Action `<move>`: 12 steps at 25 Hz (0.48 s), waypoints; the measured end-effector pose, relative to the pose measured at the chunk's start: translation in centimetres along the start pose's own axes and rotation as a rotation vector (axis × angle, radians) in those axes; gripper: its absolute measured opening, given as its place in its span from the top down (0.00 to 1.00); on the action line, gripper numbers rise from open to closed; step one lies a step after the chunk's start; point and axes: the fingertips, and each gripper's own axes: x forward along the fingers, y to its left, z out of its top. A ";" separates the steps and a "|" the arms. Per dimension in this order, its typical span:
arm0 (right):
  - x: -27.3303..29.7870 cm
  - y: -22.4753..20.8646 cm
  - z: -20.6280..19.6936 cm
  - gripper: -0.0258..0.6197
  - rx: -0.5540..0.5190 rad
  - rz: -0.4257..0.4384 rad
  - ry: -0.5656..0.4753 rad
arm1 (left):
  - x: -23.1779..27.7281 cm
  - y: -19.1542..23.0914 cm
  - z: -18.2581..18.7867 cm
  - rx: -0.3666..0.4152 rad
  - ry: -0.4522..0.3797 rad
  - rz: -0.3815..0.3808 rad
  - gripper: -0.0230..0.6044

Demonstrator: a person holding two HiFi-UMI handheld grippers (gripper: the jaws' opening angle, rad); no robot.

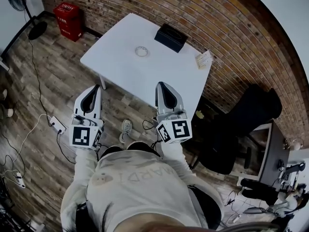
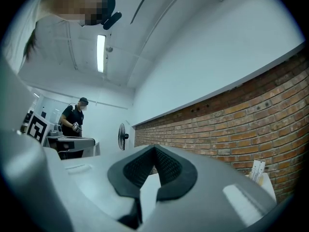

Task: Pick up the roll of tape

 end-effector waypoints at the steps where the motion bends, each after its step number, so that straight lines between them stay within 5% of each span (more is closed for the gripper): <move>1: 0.9 -0.3 -0.1 0.95 0.002 0.005 -0.004 | 0.7 0.5 -0.1 0.003 -0.001 0.004 0.95; 12: 10.7 -4.0 -0.8 0.95 0.012 0.051 -0.017 | 9.0 5.3 -0.4 0.009 -0.009 0.042 0.95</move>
